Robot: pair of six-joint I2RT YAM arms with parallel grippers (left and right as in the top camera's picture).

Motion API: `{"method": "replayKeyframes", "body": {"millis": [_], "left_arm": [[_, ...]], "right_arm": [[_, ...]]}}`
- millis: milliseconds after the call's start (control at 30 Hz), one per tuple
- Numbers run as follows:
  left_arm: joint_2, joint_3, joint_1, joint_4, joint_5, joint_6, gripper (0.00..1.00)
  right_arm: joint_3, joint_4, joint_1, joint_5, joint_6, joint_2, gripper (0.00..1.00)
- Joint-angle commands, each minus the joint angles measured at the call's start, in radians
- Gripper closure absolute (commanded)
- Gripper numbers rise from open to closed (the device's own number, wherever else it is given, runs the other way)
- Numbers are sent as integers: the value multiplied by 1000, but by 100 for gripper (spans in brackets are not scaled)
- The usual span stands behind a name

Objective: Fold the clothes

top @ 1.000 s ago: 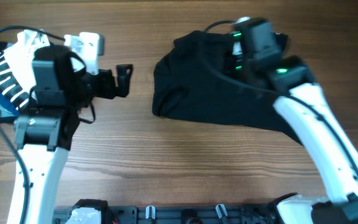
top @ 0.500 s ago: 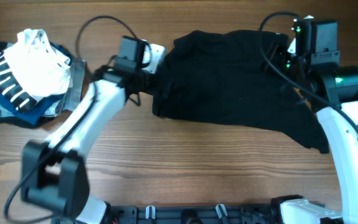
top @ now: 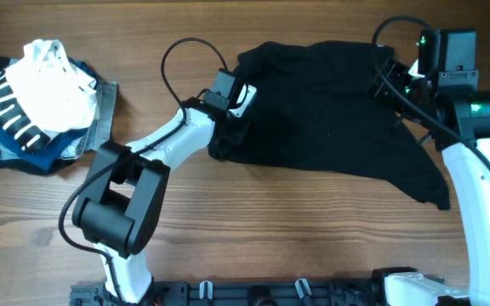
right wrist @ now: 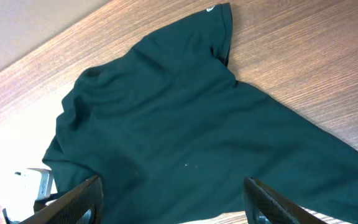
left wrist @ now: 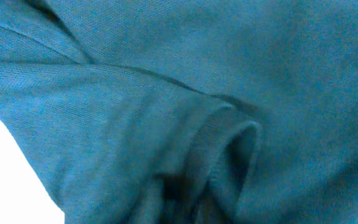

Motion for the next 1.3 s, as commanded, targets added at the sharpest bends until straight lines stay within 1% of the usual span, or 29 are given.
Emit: {"method": "replayKeyframes", "body": {"millis": [0,67,100,133,200,333,467,567,633,733,833,900,933,967,1033,1267], "left_arm": [[-6,11,8,-3,-230,-66,96],[-26,23,23,-47,-343,-143,96],[-48,33,40,-89,-413,-203,96],[-71,40,58,-121,-452,-241,96],[-122,45,103,-166,-479,-283,96],[-225,45,235,-242,-474,-367,96],[-272,45,344,-300,-429,-372,96],[-278,45,396,-344,-421,-372,96],[-278,45,422,-377,-394,-373,96],[-279,45,447,-400,-309,-372,96],[-279,45,449,-403,-300,-372,96],[-280,45,447,-402,-300,-372,94],[-280,45,447,-402,-300,-372,90],[-280,45,447,-403,-300,-372,87],[-281,45,447,-403,-300,-372,83],[-283,45,447,-402,-299,-372,79]], "right_arm": [[8,-5,-6,7,14,-2,26],[-2,-5,-14,12,14,-2,25],[-5,-11,-21,20,14,2,25],[-5,-20,-29,29,13,8,25],[-5,-35,-48,37,11,27,25],[-5,-49,-99,37,-21,104,25],[-5,-35,-159,11,-103,219,25],[-5,1,-201,-81,-206,316,25],[-5,30,-218,-168,-292,383,25],[-5,35,-220,-272,-407,481,26],[-5,5,-209,-317,-474,567,30],[-5,-10,-198,-315,-490,616,32],[-5,-15,-190,-315,-501,650,34],[-5,-16,-185,-315,-507,674,36],[-5,-15,-179,-316,-507,709,38],[-6,-14,-156,-349,-571,748,40]]}}
